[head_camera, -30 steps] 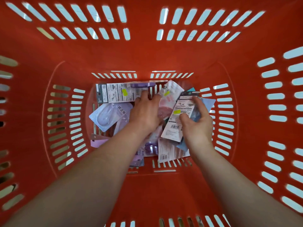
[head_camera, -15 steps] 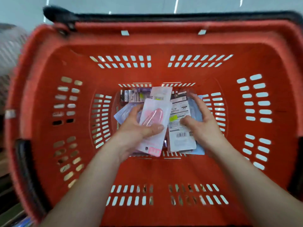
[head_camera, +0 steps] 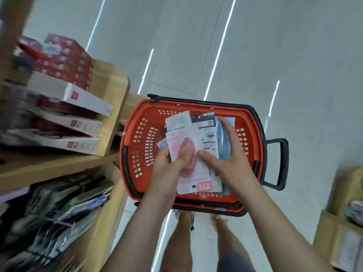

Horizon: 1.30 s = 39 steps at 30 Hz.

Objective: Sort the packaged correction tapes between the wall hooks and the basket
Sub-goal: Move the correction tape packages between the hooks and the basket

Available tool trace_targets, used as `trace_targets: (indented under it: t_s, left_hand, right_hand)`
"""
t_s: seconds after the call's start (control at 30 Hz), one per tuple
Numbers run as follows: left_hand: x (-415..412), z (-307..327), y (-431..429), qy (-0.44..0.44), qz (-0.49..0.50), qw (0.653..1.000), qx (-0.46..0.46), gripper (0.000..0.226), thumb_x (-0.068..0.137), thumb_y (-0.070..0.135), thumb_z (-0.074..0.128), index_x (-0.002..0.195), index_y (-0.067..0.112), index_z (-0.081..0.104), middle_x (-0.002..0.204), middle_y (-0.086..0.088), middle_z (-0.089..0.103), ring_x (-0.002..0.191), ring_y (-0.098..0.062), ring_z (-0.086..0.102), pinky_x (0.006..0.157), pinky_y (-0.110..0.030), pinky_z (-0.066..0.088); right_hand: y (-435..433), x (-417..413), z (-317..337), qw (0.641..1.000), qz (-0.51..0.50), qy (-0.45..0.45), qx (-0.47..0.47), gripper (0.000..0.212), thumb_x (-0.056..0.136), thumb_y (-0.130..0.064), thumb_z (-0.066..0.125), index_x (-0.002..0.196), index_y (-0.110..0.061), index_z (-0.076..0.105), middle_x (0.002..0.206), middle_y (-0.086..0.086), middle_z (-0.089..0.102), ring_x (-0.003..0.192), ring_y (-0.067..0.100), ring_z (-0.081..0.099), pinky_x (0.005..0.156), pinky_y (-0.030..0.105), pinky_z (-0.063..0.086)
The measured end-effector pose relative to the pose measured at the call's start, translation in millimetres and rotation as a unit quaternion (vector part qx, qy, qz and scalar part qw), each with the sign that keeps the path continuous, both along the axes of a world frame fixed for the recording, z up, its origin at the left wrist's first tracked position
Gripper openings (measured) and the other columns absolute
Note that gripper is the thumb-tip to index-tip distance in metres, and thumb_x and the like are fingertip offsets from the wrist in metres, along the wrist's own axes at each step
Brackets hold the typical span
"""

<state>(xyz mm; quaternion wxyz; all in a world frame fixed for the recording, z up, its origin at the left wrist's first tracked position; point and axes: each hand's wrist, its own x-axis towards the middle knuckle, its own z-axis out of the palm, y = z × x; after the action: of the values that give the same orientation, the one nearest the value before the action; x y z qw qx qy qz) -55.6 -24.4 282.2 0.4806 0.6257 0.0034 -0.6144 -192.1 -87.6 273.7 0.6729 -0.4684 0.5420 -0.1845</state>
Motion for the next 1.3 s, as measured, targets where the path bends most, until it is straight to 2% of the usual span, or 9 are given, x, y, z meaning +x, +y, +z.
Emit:
trace_targets:
  t_s: [0.2, 0.3, 0.43, 0.57, 0.7, 0.83, 1.07, 1.23, 1.3]
  left_hand:
    - [-5.3, 117.4, 21.2, -0.071, 0.122, 0.99, -0.011, 0.036, 0.086, 0.019, 0.071, 0.121, 0.018, 0.061, 0.112, -0.009, 0.073, 0.099, -0.027, 0.072, 0.084, -0.05, 0.058]
    - [-18.3, 178.8, 36.9, -0.099, 0.131, 0.985, -0.05, 0.028, 0.09, 0.02, 0.068, 0.117, 0.016, 0.064, 0.109, -0.008, 0.074, 0.098, -0.024, 0.071, 0.086, -0.046, 0.058]
    - [-42.9, 256.9, 63.3, -0.122, 0.142, 0.976, -0.108, 0.015, 0.093, 0.025, 0.063, 0.096, 0.012, 0.066, 0.076, 0.009, 0.071, 0.069, -0.008, 0.067, 0.062, -0.022, 0.054]
    - [-55.4, 306.3, 96.5, -0.162, 0.202, 0.961, -0.101, 0.033, 0.081, 0.036, 0.071, 0.102, 0.01, 0.071, 0.099, -0.006, 0.076, 0.094, -0.031, 0.072, 0.086, -0.048, 0.058]
    - [-59.7, 339.3, 134.2, -0.2, 0.281, 0.934, -0.092, 0.037, 0.082, 0.04, 0.074, 0.101, 0.008, 0.073, 0.107, -0.019, 0.073, 0.093, -0.031, 0.067, 0.096, -0.062, 0.048]
    - [-56.2, 361.0, 179.9, -0.209, 0.323, 0.918, -0.097, 0.03, 0.092, 0.035, 0.064, 0.11, 0.012, 0.07, 0.105, -0.008, 0.076, 0.096, -0.026, 0.072, 0.089, -0.046, 0.057]
    - [-53.9, 381.0, 271.6, -0.208, 0.328, 0.912, -0.131, 0.046, 0.092, 0.014, 0.068, 0.131, 0.029, 0.05, 0.121, 0.001, 0.07, 0.107, -0.022, 0.069, 0.078, -0.04, 0.059]
    - [-42.8, 399.9, 338.4, -0.249, 0.396, 0.876, -0.117, 0.033, 0.09, 0.013, 0.069, 0.121, 0.018, 0.062, 0.109, -0.003, 0.074, 0.096, -0.023, 0.073, 0.074, -0.04, 0.06]
    - [-40.5, 408.0, 366.8, -0.25, 0.395, 0.875, -0.126, 0.028, 0.089, 0.011, 0.068, 0.117, 0.016, 0.065, 0.102, -0.002, 0.075, 0.088, -0.02, 0.073, 0.063, -0.033, 0.058]
  right_hand:
    - [-2.8, -20.9, 108.9, 0.998, 0.015, -0.024, -0.048, 0.065, 0.08, -0.029, 0.076, 0.13, -0.06, 0.048, 0.126, -0.031, 0.06, 0.112, 0.005, 0.065, 0.087, 0.033, 0.059]
    - [-2.8, -23.1, 167.9, 0.989, 0.089, -0.041, -0.113, 0.065, 0.092, -0.016, 0.067, 0.129, -0.063, 0.041, 0.111, -0.059, 0.045, 0.104, -0.026, 0.052, 0.082, 0.006, 0.048]
    - [0.8, -13.1, 229.7, 0.974, 0.166, -0.038, -0.15, 0.038, 0.093, -0.009, 0.064, 0.107, -0.043, 0.072, 0.114, -0.027, 0.068, 0.11, 0.001, 0.063, 0.101, 0.037, 0.05]
    - [20.1, 9.1, 285.0, 0.962, 0.205, -0.077, -0.165, 0.049, 0.096, -0.006, 0.058, 0.074, -0.047, 0.074, 0.089, -0.027, 0.072, 0.094, 0.004, 0.065, 0.088, 0.03, 0.049]
    - [55.1, 28.7, 320.1, 0.945, 0.264, -0.114, -0.154, 0.022, 0.092, -0.03, 0.069, 0.072, -0.038, 0.071, 0.08, -0.019, 0.071, 0.084, 0.011, 0.066, 0.085, 0.034, 0.051]
    - [94.7, 52.8, 341.7, 0.937, 0.292, -0.149, -0.12, 0.009, 0.086, -0.024, 0.076, 0.08, -0.022, 0.07, 0.079, -0.012, 0.073, 0.076, 0.013, 0.069, 0.071, 0.032, 0.057]
    - [174.3, 93.4, 373.8, 0.901, 0.359, -0.194, -0.146, 0.011, 0.084, -0.022, 0.078, 0.079, -0.021, 0.068, 0.083, -0.011, 0.073, 0.079, 0.012, 0.066, 0.077, 0.036, 0.056]
    - [238.3, 113.7, 392.4, 0.88, 0.387, -0.225, -0.16, 0.021, 0.076, -0.028, 0.083, 0.085, -0.031, 0.064, 0.098, -0.009, 0.074, 0.094, 0.023, 0.071, 0.084, 0.049, 0.059]
    - [264.9, 118.8, 400.9, 0.871, 0.4, -0.241, -0.152, 0.031, 0.079, -0.021, 0.083, 0.098, -0.034, 0.062, 0.095, -0.025, 0.071, 0.094, 0.005, 0.07, 0.081, 0.034, 0.059]
